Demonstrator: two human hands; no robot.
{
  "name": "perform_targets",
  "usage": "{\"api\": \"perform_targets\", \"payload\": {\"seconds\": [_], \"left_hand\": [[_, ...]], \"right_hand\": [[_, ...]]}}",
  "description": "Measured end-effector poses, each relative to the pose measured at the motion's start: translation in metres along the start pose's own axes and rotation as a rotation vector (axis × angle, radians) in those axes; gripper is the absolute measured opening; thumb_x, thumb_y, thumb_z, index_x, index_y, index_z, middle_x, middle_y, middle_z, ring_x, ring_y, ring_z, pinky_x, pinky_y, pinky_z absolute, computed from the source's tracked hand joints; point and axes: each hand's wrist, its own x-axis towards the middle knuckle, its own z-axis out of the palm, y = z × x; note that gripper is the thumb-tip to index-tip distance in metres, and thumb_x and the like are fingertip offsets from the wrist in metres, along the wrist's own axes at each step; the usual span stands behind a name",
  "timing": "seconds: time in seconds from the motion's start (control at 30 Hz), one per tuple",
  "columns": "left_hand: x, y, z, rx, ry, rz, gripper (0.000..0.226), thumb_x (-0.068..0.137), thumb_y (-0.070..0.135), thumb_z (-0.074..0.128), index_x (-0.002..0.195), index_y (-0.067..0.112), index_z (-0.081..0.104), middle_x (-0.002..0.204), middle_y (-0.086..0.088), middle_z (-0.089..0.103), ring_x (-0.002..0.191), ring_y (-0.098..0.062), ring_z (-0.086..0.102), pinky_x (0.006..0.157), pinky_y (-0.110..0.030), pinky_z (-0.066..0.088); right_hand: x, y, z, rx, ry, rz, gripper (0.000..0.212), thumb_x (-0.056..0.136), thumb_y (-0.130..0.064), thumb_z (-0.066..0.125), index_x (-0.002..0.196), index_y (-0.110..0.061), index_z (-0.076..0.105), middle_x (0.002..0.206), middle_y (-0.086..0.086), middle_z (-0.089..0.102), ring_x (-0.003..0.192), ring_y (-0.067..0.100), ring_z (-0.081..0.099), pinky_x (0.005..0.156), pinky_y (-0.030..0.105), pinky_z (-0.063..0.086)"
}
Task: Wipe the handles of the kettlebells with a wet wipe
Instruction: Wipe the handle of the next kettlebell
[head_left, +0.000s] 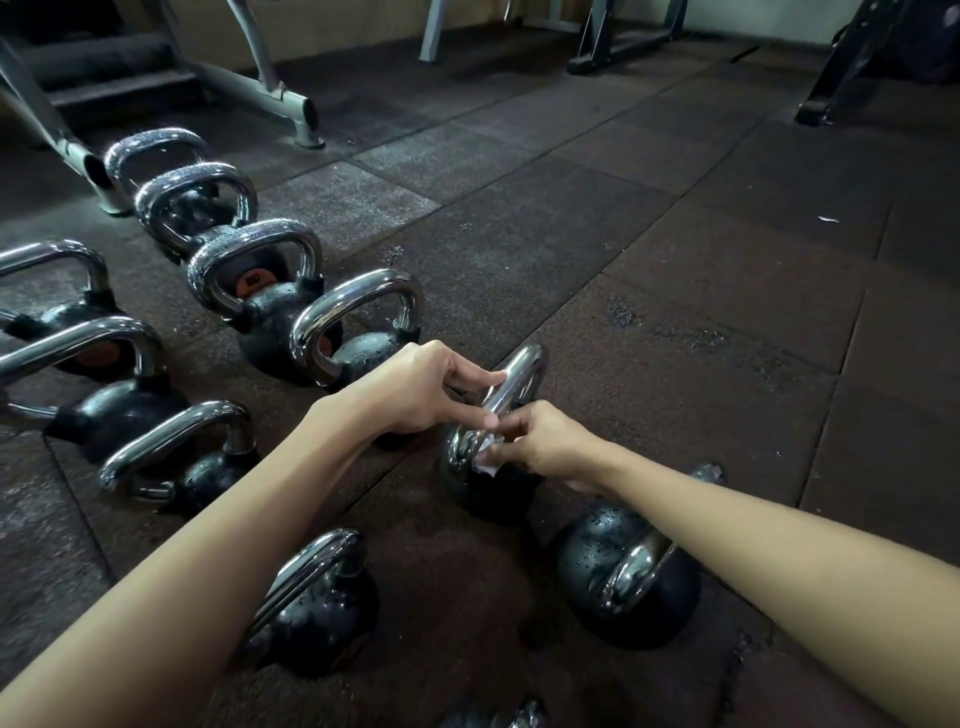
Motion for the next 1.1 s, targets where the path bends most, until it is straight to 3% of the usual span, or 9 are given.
{"api": "perform_targets", "payload": {"seconds": [0.17,0.43,0.63,0.7,0.73,0.77,0.8,0.9,1.1], "left_hand": [[-0.002,0.002,0.002,-0.046,0.004,-0.004,0.057,0.071,0.048,0.09,0.125,0.045,0.071,0.12,0.021,0.071,0.096,0.024,0.057,0.078,0.008,0.036],[-0.002,0.001,0.002,-0.031,0.01,0.006,0.058,0.073,0.047,0.089,0.127,0.043,0.069,0.124,0.019,0.071,0.113,0.015,0.059,0.085,0.009,0.034],[-0.007,0.005,0.0,-0.012,0.023,0.014,0.059,0.073,0.055,0.085,0.128,0.05,0.067,0.12,0.026,0.069,0.113,0.018,0.058,0.105,-0.011,0.044],[-0.01,0.012,-0.007,0.061,-0.003,0.063,0.055,0.078,0.053,0.083,0.13,0.046,0.066,0.108,0.037,0.055,0.095,0.026,0.057,0.079,0.0,0.043],[-0.01,0.014,-0.014,0.11,-0.033,0.081,0.05,0.08,0.052,0.081,0.128,0.046,0.067,0.102,0.041,0.049,0.059,0.023,0.044,0.07,-0.002,0.042],[-0.011,0.016,-0.023,0.165,-0.057,0.099,0.045,0.081,0.053,0.08,0.124,0.047,0.069,0.099,0.04,0.056,0.105,0.005,0.042,0.068,-0.004,0.042],[-0.011,0.018,-0.034,0.214,-0.068,0.102,0.038,0.082,0.052,0.08,0.119,0.048,0.071,0.09,0.041,0.066,0.082,0.019,0.064,0.069,-0.006,0.043],[-0.004,0.01,-0.075,0.342,0.001,0.04,0.021,0.086,0.039,0.081,0.106,0.046,0.077,0.064,0.044,0.06,0.063,0.023,0.056,0.065,-0.004,0.04],[0.031,-0.021,-0.134,0.568,0.15,-0.146,0.02,0.078,0.052,0.083,0.09,0.06,0.071,0.086,0.031,0.07,0.08,0.01,0.062,0.082,-0.026,0.051]], "right_hand": [[0.004,-0.001,-0.003,-0.192,-0.012,-0.048,0.013,0.088,-0.017,0.081,0.089,-0.029,0.079,0.073,-0.018,0.071,0.065,-0.012,0.06,0.065,0.008,0.043],[0.002,-0.001,-0.009,-0.176,-0.112,-0.026,0.018,0.086,-0.009,0.08,0.093,-0.026,0.08,0.082,-0.008,0.075,0.072,-0.006,0.062,0.074,0.012,0.048],[-0.019,-0.004,-0.04,-0.314,-0.043,-0.046,0.03,0.078,-0.011,0.085,0.104,-0.025,0.081,0.084,-0.009,0.077,0.07,-0.007,0.06,0.075,0.017,0.048],[-0.031,-0.009,-0.057,-0.128,-0.031,-0.081,0.029,0.078,-0.01,0.087,0.104,-0.021,0.082,0.096,0.002,0.08,0.081,0.003,0.067,0.081,0.024,0.054],[-0.036,-0.013,-0.066,-0.054,-0.038,-0.107,0.03,0.078,-0.011,0.088,0.104,-0.021,0.081,0.098,0.004,0.08,0.086,0.008,0.069,0.085,0.028,0.056],[-0.04,-0.017,-0.075,0.005,-0.044,-0.132,0.03,0.077,-0.012,0.089,0.105,-0.022,0.081,0.097,0.002,0.08,0.087,0.01,0.07,0.086,0.03,0.056],[-0.044,-0.023,-0.084,0.048,-0.033,-0.156,0.03,0.076,-0.013,0.09,0.104,-0.023,0.082,0.095,-0.002,0.08,0.085,0.011,0.068,0.084,0.029,0.054],[-0.041,-0.041,-0.101,0.115,0.073,-0.232,0.028,0.073,-0.021,0.091,0.097,-0.033,0.083,0.087,0.003,0.078,0.077,0.013,0.055,0.076,0.028,0.044],[0.009,-0.083,-0.084,0.082,0.207,-0.274,0.018,0.077,-0.019,0.089,0.093,-0.023,0.081,0.049,-0.026,0.057,0.047,-0.007,0.051,0.049,0.006,0.033]]}}
